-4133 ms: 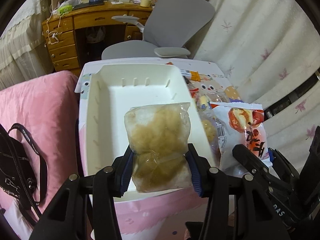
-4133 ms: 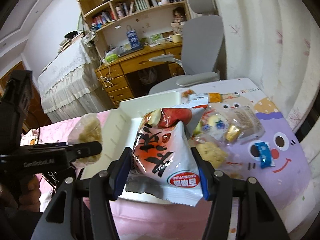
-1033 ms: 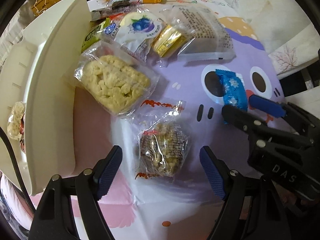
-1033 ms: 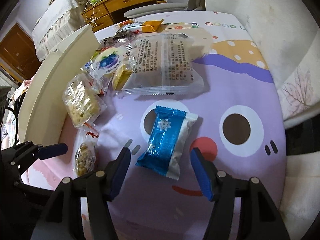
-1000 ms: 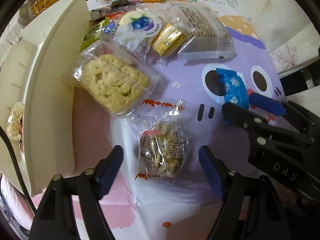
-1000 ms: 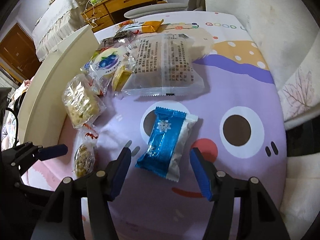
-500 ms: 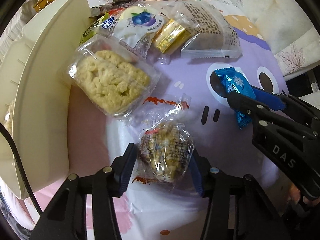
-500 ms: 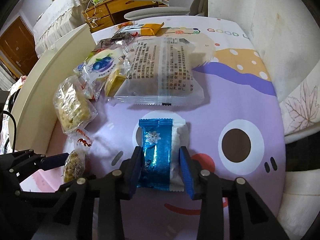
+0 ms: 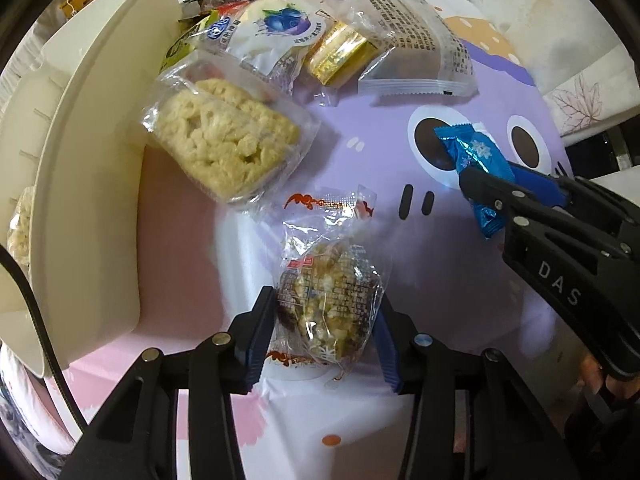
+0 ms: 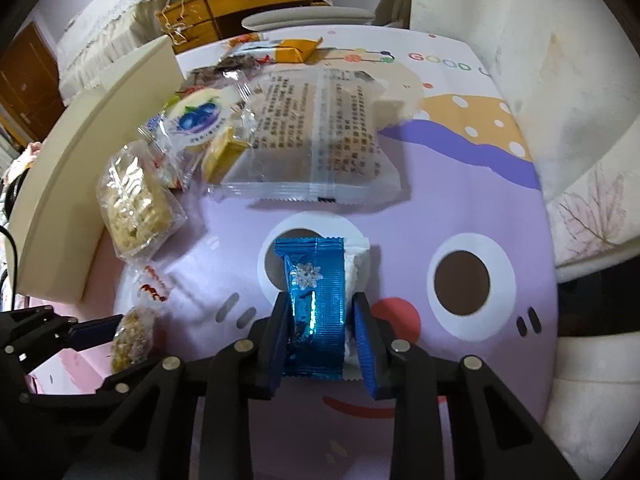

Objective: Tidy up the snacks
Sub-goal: 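Carry the candy and nut bag into the white tray and release both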

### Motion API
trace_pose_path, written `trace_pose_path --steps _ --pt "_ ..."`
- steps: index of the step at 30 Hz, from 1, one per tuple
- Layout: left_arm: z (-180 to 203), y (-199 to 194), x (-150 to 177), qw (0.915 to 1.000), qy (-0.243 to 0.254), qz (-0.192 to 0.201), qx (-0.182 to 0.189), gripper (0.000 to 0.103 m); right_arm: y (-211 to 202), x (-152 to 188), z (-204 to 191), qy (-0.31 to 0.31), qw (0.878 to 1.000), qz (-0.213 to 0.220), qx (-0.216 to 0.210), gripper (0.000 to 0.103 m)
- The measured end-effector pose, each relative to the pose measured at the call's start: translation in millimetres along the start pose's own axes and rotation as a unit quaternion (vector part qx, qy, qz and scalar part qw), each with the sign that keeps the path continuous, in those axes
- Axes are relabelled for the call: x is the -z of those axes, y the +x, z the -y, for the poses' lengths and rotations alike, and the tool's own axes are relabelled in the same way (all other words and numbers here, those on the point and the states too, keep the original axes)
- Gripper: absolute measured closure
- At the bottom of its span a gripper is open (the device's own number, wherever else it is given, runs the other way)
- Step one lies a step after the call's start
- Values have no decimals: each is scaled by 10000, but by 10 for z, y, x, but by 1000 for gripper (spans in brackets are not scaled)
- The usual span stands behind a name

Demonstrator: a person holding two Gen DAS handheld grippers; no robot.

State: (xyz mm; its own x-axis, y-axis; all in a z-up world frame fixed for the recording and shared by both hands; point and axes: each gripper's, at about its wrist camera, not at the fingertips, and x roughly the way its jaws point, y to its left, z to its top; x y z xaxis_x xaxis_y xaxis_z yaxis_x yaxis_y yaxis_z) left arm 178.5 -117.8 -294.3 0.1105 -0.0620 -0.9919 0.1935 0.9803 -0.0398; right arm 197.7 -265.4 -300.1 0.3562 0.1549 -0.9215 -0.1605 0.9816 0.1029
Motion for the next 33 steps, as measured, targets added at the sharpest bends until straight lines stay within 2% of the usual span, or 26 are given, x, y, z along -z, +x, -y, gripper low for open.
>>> trace_pose_path --steps 5,14,21,33 --pt "-106 -198 21 9999 -81 115 4 58 -89 44 -1 104 9999 -44 15 73" --pt "-380 -878 77 9971 -195 738 38 58 -390 34 -90 152 9997 89 165 73" --pt "-628 -1368 106 9929 -168 1171 102 58 -715 -31 -281 189 9982 427 377 73" --pt "-1267 -2021 130 9834 -12 1810 110 58 -1209 -266 -785 533 9923 1062 355 73"
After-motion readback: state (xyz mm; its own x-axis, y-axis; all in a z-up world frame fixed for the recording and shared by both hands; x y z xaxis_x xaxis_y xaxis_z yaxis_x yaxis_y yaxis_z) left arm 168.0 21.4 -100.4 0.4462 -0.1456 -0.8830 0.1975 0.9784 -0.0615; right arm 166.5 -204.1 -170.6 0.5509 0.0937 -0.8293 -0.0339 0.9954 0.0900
